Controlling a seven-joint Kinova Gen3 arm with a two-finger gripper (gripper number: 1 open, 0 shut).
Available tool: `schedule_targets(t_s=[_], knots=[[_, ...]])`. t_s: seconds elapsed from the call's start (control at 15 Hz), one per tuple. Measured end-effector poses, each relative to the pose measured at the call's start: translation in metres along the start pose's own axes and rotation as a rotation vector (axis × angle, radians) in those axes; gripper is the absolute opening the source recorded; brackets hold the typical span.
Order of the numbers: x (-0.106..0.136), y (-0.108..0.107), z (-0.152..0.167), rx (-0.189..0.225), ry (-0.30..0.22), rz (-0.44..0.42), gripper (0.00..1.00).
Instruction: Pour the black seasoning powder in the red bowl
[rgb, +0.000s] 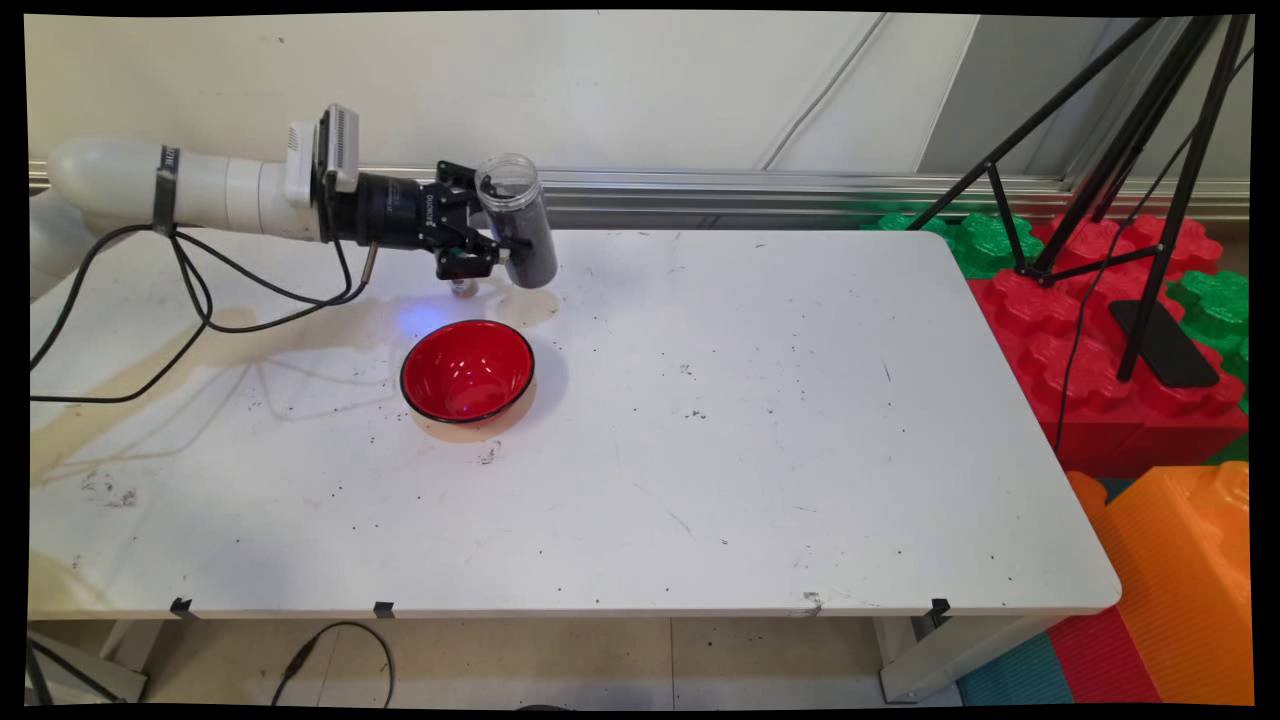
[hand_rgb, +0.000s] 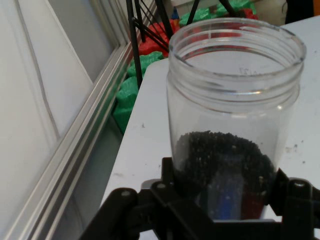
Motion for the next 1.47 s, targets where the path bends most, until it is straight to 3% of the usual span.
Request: schedule_targets(t_s=[0.47, 1.47], knots=[[-0.011, -0.003, -0.009, 0.000, -0.004, 0.131, 0.00], [-0.029, 0.005, -0.021, 0.014, 0.011, 0.495, 0.00]])
